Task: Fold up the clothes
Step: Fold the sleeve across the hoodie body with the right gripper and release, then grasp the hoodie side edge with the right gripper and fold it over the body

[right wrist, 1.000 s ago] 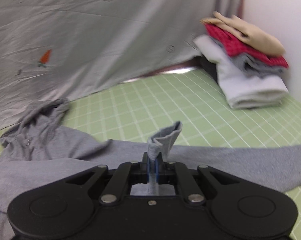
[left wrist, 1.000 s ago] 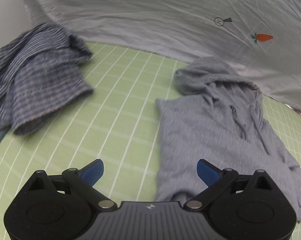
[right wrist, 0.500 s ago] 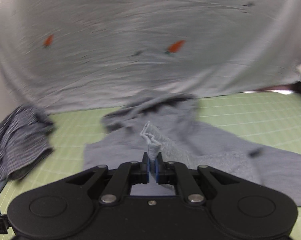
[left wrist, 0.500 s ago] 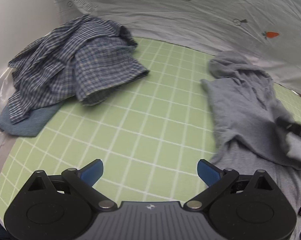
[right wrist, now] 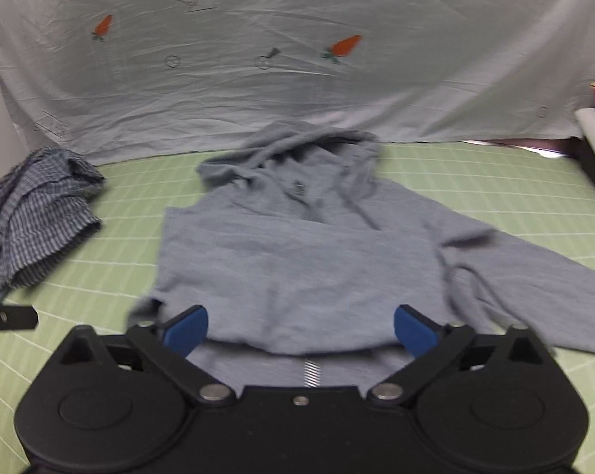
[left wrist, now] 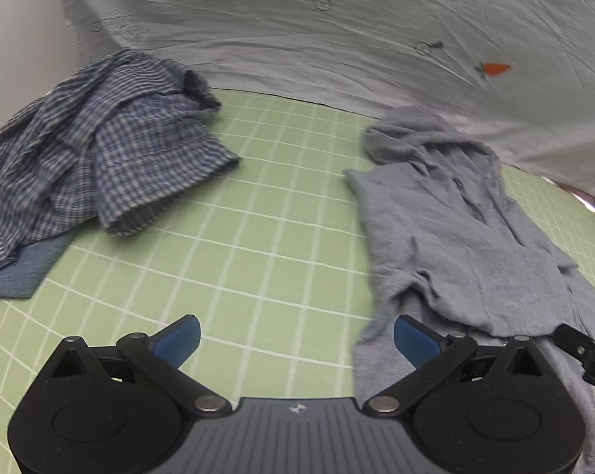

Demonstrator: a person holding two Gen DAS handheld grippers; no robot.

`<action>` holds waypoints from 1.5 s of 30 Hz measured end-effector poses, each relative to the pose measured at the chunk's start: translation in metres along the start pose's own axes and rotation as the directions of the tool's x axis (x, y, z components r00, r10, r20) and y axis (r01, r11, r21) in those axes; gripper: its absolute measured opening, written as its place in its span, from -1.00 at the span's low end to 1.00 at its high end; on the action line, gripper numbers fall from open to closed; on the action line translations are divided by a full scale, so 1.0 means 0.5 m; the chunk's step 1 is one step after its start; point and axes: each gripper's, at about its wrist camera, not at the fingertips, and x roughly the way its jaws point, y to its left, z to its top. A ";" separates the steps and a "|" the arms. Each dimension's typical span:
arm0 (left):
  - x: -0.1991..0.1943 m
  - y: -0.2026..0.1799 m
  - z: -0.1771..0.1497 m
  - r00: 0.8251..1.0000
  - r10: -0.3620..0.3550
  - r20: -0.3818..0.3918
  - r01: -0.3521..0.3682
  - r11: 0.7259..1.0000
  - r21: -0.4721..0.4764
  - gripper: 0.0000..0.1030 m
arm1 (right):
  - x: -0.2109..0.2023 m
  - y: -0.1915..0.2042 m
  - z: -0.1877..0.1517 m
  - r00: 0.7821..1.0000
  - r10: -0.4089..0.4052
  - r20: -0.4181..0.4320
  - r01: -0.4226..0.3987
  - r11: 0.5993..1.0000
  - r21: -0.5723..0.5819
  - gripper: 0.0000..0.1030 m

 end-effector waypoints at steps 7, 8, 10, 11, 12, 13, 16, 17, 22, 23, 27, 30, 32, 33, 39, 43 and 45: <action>0.024 -0.111 -0.031 1.000 -0.017 -0.018 0.018 0.999 0.040 0.99 | -0.042 -0.191 -0.042 0.995 -0.102 0.001 0.102 0.993 0.051 1.00; 0.028 -0.128 -0.036 1.000 -0.013 -0.020 0.014 0.999 0.045 0.99 | -0.048 -0.227 -0.047 0.993 -0.121 -0.002 0.121 0.990 0.068 1.00; 0.032 -0.163 -0.047 1.000 0.006 -0.024 -0.005 0.999 0.037 0.99 | -0.049 -0.300 -0.055 0.986 -0.164 -0.005 0.164 0.981 0.106 1.00; 0.031 -0.177 -0.052 1.000 0.011 -0.023 -0.010 0.999 0.030 0.99 | -0.048 -0.336 -0.058 0.982 -0.187 -0.011 0.187 0.975 0.123 1.00; 0.029 -0.194 -0.057 1.000 0.018 -0.022 -0.018 1.000 0.022 0.99 | -0.046 -0.373 -0.062 0.978 -0.209 -0.017 0.210 0.968 0.139 1.00; 0.027 -0.207 -0.062 0.999 0.028 -0.021 -0.028 1.000 0.013 0.99 | -0.042 -0.410 -0.065 0.973 -0.231 -0.025 0.232 0.960 0.155 1.00; 0.021 -0.243 -0.073 0.998 0.059 -0.022 -0.059 0.998 -0.011 0.99 | -0.034 -0.516 -0.077 0.956 -0.289 -0.052 0.294 0.938 0.183 1.00; 0.020 -0.251 -0.075 0.997 0.069 -0.026 -0.070 0.997 -0.021 0.99 | -0.032 -0.551 -0.082 0.949 -0.308 -0.060 0.314 0.931 0.188 1.00; 0.011 -0.286 -0.088 0.991 0.126 -0.036 -0.127 0.991 -0.027 0.99 | -0.018 -0.689 -0.104 0.917 -0.388 -0.091 0.399 0.898 0.186 1.00; 0.011 -0.290 -0.087 0.991 0.131 -0.039 -0.133 0.991 -0.026 0.99 | -0.015 -0.716 -0.109 0.910 -0.404 -0.096 0.415 0.891 0.184 1.00; 0.011 -0.306 -0.087 0.986 0.157 -0.053 -0.160 0.986 -0.043 0.99 | -0.010 -0.805 -0.124 0.886 -0.450 -0.106 0.463 0.860 0.215 1.00; 0.005 -0.319 -0.090 0.984 0.168 -0.054 -0.170 0.985 -0.026 0.99 | -0.015 -0.862 -0.135 0.879 -0.466 -0.106 0.476 0.835 0.276 1.00; -0.001 -0.328 -0.094 0.983 0.173 -0.055 -0.173 0.985 -0.009 0.99 | -0.023 -0.892 -0.142 0.860 -0.498 -0.112 0.507 0.805 0.307 1.00; -0.003 -0.333 -0.095 0.983 0.175 -0.055 -0.175 0.985 -0.001 0.99 | -0.027 -0.907 -0.146 0.849 -0.515 -0.116 0.523 0.789 0.322 1.00; -0.012 -0.330 -0.113 0.981 0.177 -0.075 -0.180 0.983 -0.028 0.99 | -0.053 -0.956 -0.180 0.846 -0.524 -0.100 0.516 0.756 0.403 1.00; -0.020 -0.324 -0.124 0.983 0.164 -0.083 -0.169 0.984 -0.064 0.99 | -0.059 -0.957 -0.187 0.853 -0.513 -0.096 0.505 0.765 0.400 1.00; -0.027 -0.320 -0.128 0.985 0.155 -0.075 -0.160 0.985 -0.067 0.99 | -0.061 -0.957 -0.187 0.865 -0.493 -0.097 0.489 0.782 0.387 1.00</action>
